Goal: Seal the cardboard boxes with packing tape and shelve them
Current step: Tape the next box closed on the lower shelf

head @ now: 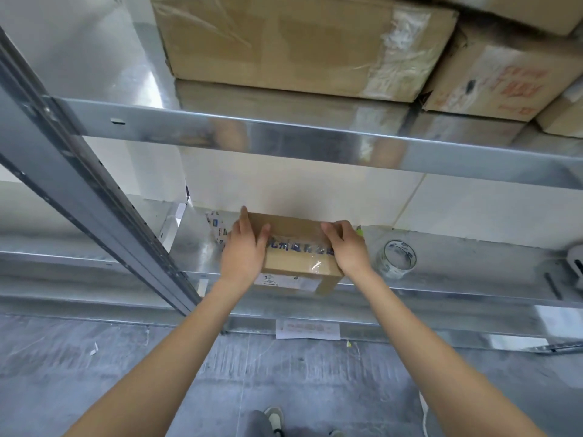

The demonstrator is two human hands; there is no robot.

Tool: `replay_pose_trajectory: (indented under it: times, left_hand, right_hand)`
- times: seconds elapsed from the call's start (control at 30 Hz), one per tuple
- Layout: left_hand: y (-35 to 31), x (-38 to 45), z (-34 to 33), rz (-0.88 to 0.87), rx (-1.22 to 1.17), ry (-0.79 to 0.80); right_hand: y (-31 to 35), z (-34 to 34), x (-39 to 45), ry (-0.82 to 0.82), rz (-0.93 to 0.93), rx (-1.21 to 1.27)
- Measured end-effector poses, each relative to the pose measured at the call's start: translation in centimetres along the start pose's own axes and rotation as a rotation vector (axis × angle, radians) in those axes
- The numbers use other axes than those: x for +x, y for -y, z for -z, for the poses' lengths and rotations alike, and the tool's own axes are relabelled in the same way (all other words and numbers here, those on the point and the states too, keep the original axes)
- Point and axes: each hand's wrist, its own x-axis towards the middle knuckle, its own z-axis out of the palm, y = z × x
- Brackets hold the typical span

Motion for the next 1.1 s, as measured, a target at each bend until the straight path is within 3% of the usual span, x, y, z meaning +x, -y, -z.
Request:
replay_pose_trajectory:
  times: [0.13, 0.2, 0.33, 0.57, 0.63, 0.77, 0.9, 0.97, 1.1]
  left_hand:
    - [-0.8, 1.1, -0.1, 0.062, 0.013, 0.039]
    - [-0.8, 1.0, -0.2, 0.073, 0.052, 0.04]
    - [-1.0, 1.1, -0.6, 0.11, 0.142, 0.027]
    - [-1.5, 1.0, -0.6, 0.124, 0.202, 0.02]
    - [-1.4, 1.1, -0.6, 0.125, 0.18, 0.033]
    - [-1.0, 1.6, -0.2, 0.118, -0.011, 0.097]
    - [-0.9, 0.0, 1.2, 0.253, -0.526, 0.092]
    - [-0.6, -0.9, 1.9, 0.266, -0.704, 0.049]
    - [0.2, -1.1, 0.9, 0.157, -0.594, 0.109]
  right_hand:
    - [2.1, -0.9, 1.4, -0.077, 0.133, -0.342]
    - [3.4, -1.8, 1.6, 0.001, 0.244, -0.563]
    - [3.9, -3.4, 1.2, 0.04, 0.224, -0.77]
    - [-1.1, -4.0, -9.4, -0.026, 0.384, -0.712]
    - [-1.8, -4.1, -9.5, -0.095, 0.434, -0.667]
    - [-2.2, -2.2, -6.6, -0.058, 0.502, -0.378]
    - [-2.5, 0.2, -5.2, 0.047, 0.418, -0.09]
    - [-2.0, 0.9, -4.6, -0.015, 0.408, 0.006]
    - [-0.3, 1.5, -1.5, -0.106, 0.218, 0.218]
